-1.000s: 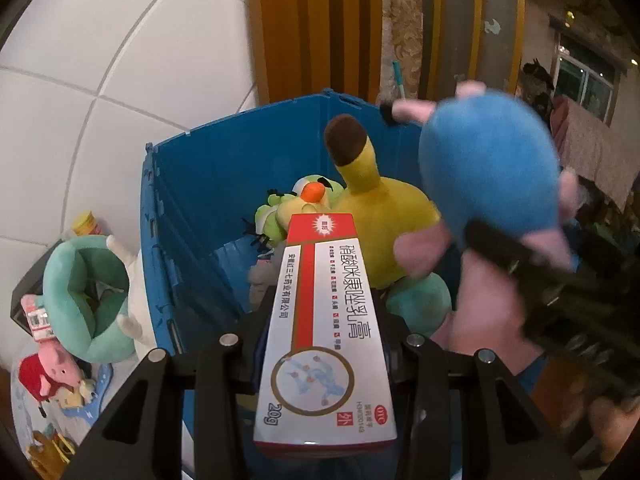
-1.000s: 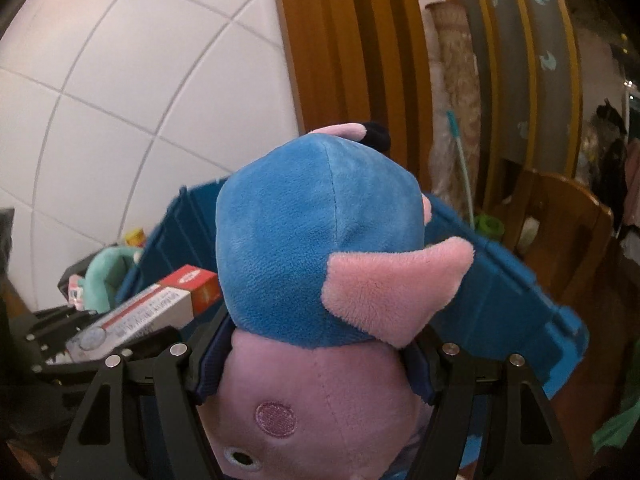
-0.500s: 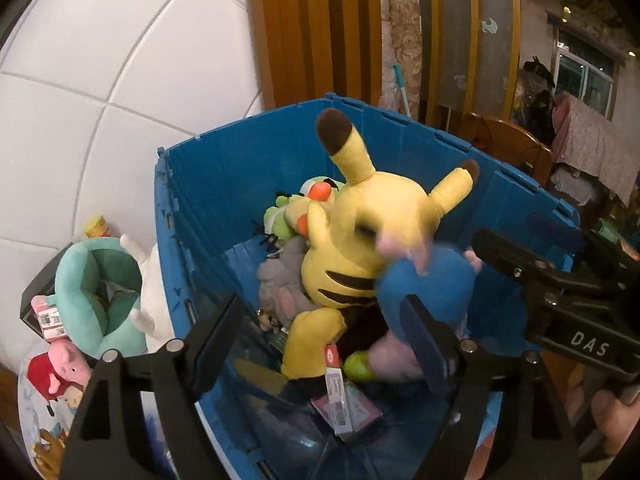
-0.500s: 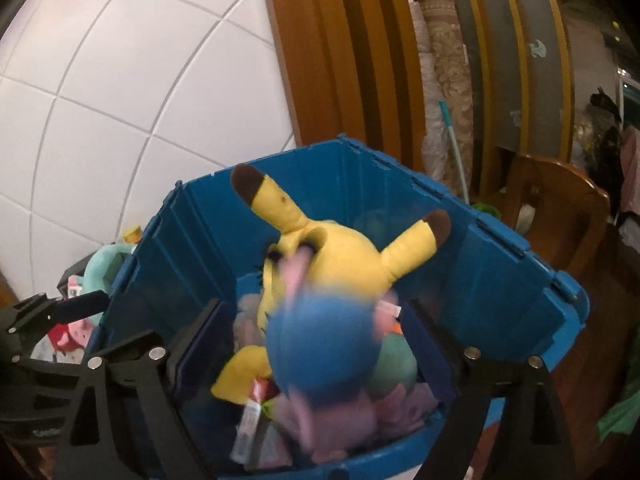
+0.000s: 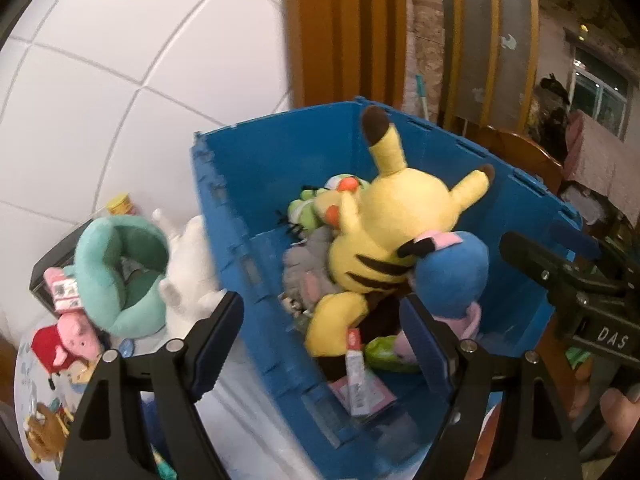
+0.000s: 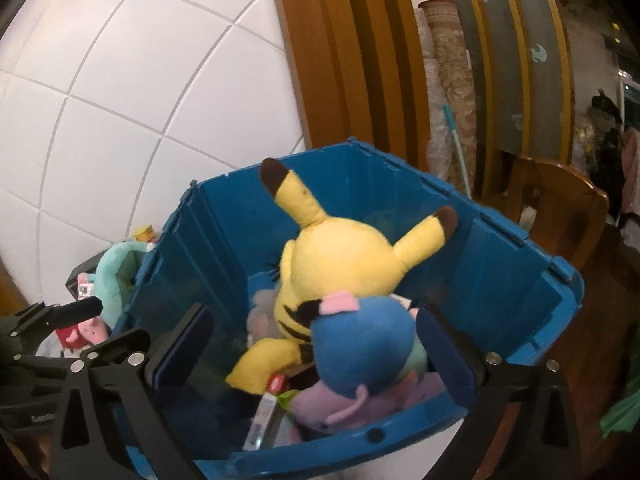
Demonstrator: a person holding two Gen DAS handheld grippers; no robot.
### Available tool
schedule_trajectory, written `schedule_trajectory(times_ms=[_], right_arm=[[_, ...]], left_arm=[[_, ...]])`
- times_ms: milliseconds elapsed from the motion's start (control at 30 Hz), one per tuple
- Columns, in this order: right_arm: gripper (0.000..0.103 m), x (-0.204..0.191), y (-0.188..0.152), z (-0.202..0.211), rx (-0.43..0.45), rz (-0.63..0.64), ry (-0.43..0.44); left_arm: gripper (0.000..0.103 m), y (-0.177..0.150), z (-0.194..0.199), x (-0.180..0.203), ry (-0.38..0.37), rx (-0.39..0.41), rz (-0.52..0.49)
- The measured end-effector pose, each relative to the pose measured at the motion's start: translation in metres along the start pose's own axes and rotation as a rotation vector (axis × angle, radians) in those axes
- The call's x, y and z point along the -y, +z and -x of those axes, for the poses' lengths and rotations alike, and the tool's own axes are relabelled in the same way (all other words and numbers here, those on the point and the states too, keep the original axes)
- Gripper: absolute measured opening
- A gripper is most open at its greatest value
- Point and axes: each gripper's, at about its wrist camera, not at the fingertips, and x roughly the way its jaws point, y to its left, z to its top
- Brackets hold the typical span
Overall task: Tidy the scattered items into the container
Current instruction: 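Move both tools back from the crate over the table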
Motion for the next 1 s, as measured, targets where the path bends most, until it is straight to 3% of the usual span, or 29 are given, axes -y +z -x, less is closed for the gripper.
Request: schedule_trajectory(times_ms=[233, 400, 767, 1000], right_arm=[[0.103, -0.041, -0.011, 0.007, -0.008, 0.041, 0.054], [0.103, -0.087, -0.020, 0.016, -0.005, 0.094, 0.122], [0.103, -0.239, -0.071, 0.009, -0.079, 0.241, 0.314], [0.103, -0.323, -0.126, 0.001, -0.160, 0.305, 0.353]], left_arm=[[0.080, -0.031, 0.020, -0.046, 0.058, 0.000, 0.075], [0.081, -0.071, 0.036, -0.097, 0.128, -0.018, 0.153], [0.081, -0.182, 0.079, -0.236, 0.305, -0.129, 0.346], [0.081, -0.266, 0.108, -0.320, 0.382, -0.226, 0.429]])
